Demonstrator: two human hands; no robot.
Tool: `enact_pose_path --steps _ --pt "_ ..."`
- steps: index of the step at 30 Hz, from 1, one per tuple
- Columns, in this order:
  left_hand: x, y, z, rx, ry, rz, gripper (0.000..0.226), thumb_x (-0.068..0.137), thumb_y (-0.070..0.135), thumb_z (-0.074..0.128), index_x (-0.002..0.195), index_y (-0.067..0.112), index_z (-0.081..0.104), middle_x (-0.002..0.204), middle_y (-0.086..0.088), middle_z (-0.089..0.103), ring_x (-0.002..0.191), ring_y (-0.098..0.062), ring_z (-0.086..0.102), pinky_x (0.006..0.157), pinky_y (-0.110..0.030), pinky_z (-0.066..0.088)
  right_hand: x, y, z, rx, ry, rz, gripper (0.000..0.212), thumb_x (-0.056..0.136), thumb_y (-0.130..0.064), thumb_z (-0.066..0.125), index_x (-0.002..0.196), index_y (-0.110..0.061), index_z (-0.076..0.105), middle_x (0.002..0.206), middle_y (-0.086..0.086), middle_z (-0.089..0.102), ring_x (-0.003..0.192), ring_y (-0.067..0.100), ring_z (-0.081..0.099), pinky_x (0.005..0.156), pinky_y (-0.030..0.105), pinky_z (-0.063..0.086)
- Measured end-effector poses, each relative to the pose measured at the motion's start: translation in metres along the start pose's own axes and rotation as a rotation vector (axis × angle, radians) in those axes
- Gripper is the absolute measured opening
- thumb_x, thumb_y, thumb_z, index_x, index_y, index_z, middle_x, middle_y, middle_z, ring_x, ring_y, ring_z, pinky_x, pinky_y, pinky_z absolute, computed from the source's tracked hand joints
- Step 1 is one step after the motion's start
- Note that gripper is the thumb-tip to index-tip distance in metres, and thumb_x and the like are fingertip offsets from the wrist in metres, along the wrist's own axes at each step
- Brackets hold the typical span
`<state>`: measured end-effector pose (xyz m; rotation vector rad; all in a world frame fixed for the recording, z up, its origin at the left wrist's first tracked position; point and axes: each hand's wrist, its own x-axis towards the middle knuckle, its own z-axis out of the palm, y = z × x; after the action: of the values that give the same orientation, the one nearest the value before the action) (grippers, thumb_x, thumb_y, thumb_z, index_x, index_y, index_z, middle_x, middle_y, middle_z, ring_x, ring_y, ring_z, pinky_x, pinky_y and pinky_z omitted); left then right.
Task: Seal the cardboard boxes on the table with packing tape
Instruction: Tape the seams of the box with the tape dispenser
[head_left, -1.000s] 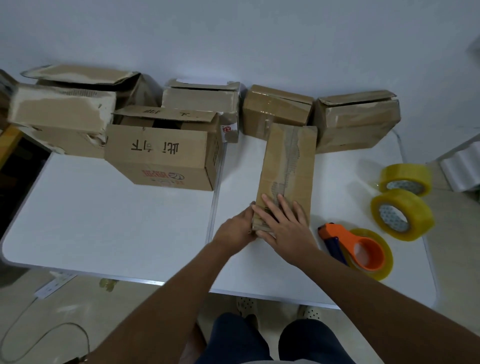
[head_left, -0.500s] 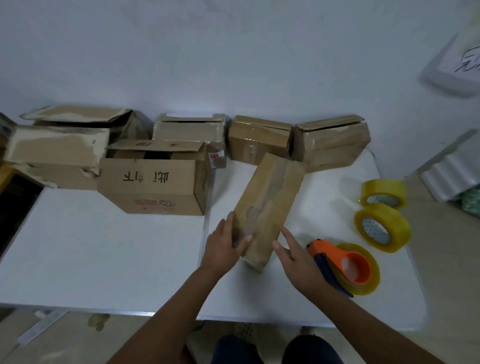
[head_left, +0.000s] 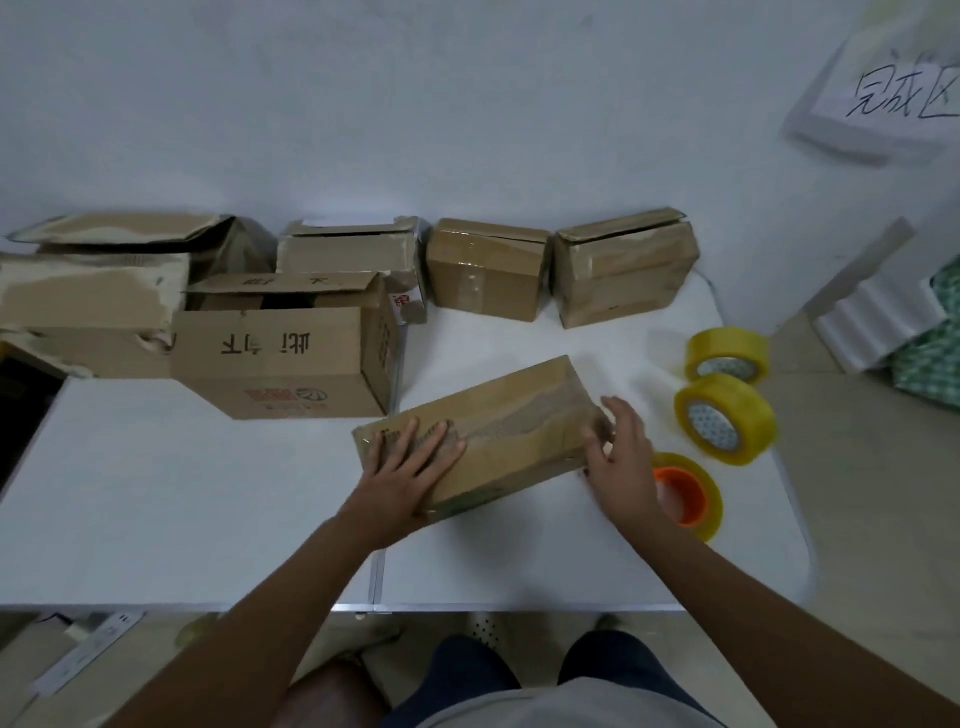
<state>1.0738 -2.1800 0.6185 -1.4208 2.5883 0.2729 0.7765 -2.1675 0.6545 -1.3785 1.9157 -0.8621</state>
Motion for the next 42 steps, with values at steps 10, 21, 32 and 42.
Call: enact_pose_path --steps 10,21,32,42 --pt "-0.037 0.032 0.010 -0.354 0.201 -0.588 0.085 0.083 0.083 0.025 0.157 0.042 0.011 0.164 0.008 -0.020 0.149 -0.033 -0.023 0.116 -0.063 -0.007 0.023 -0.004 0.007 -0.067 -0.199 0.094 0.058 0.101 -0.045 0.039 0.152 -0.021 0.023 0.152 0.002 0.040 0.132 0.026 0.047 0.106 0.046 0.043" --pt "-0.040 0.040 0.020 -0.443 0.269 -0.470 0.071 0.086 0.077 0.031 0.138 0.030 0.045 0.164 0.020 0.007 0.151 -0.028 -0.019 0.115 -0.067 -0.001 -0.005 0.019 0.002 -0.163 -0.219 0.067 0.049 0.102 -0.035 0.043 0.145 -0.009 0.040 0.144 0.012 0.046 0.131 0.028 0.044 0.109 0.040 0.037" --pt "0.004 0.062 0.000 -0.454 0.196 -0.626 0.038 0.103 0.048 0.037 0.137 0.038 0.048 0.166 0.006 -0.011 0.148 -0.045 -0.016 0.113 -0.071 0.012 -0.035 0.040 -0.013 -0.133 -0.175 0.116 0.023 0.103 -0.024 0.044 0.111 -0.009 0.059 0.109 0.006 0.048 0.092 0.016 0.048 0.078 0.023 0.032" --pt "0.064 0.063 -0.024 -0.595 0.301 -0.384 0.048 0.103 0.025 0.047 0.150 0.021 0.040 0.166 -0.012 -0.005 0.150 -0.041 -0.011 0.121 -0.058 0.008 -0.044 0.052 -0.013 -0.082 -0.129 0.102 0.018 0.100 -0.028 0.052 0.104 -0.012 0.056 0.101 0.006 0.058 0.091 0.021 0.057 0.081 0.041 0.051"
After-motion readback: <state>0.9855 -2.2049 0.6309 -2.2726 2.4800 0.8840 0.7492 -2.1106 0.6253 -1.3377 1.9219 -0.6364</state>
